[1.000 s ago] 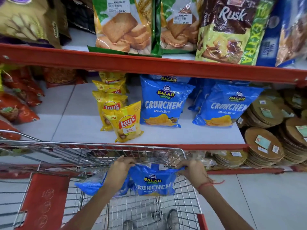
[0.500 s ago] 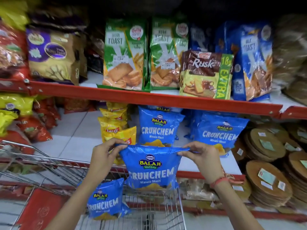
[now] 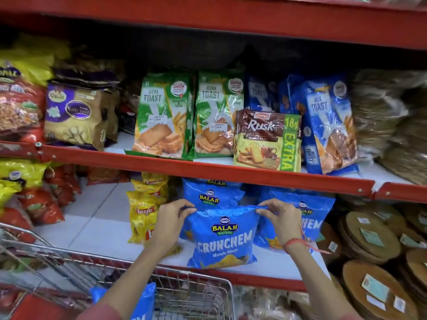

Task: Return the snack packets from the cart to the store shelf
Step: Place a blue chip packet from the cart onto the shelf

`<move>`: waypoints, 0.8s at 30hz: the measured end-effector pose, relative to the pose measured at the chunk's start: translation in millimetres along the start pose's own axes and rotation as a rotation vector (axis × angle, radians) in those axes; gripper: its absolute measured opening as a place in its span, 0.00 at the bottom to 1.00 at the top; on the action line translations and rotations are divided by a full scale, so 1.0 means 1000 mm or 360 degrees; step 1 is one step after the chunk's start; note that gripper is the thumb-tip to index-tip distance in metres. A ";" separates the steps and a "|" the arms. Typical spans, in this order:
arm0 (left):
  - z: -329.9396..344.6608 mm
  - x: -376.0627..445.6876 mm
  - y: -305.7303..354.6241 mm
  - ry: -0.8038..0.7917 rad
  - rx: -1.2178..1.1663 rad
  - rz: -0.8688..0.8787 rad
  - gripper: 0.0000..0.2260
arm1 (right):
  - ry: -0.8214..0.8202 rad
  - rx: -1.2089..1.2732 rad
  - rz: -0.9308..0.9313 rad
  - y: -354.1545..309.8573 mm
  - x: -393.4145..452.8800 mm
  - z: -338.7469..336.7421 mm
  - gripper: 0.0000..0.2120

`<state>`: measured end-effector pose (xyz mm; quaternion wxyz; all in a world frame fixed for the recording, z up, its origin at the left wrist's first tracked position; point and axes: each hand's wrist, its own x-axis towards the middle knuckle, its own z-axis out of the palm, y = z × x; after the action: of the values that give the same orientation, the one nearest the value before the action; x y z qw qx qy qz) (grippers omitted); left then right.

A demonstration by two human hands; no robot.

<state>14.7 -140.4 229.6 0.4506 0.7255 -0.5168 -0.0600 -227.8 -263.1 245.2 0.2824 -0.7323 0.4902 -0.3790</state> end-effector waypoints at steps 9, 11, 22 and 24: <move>0.025 0.014 -0.008 -0.0116 0.0187 -0.0021 0.05 | -0.0145 -0.0386 0.0067 0.021 0.006 0.018 0.09; 0.021 0.009 -0.011 -0.0066 0.0150 0.0052 0.08 | -0.0097 -0.0534 -0.0181 0.015 -0.002 0.023 0.13; -0.041 -0.097 -0.101 0.0102 0.0123 -0.0013 0.18 | -0.0499 -0.0348 -0.0584 -0.014 -0.094 0.132 0.08; -0.055 -0.117 -0.136 0.0021 0.0114 -0.0213 0.14 | -0.0658 -0.0343 -0.0436 -0.013 -0.110 0.160 0.05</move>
<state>85.7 -5.8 120.1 0.4229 0.7744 -0.4659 -0.0666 -113.6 -149.1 136.2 0.2430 -0.8796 0.3558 -0.2018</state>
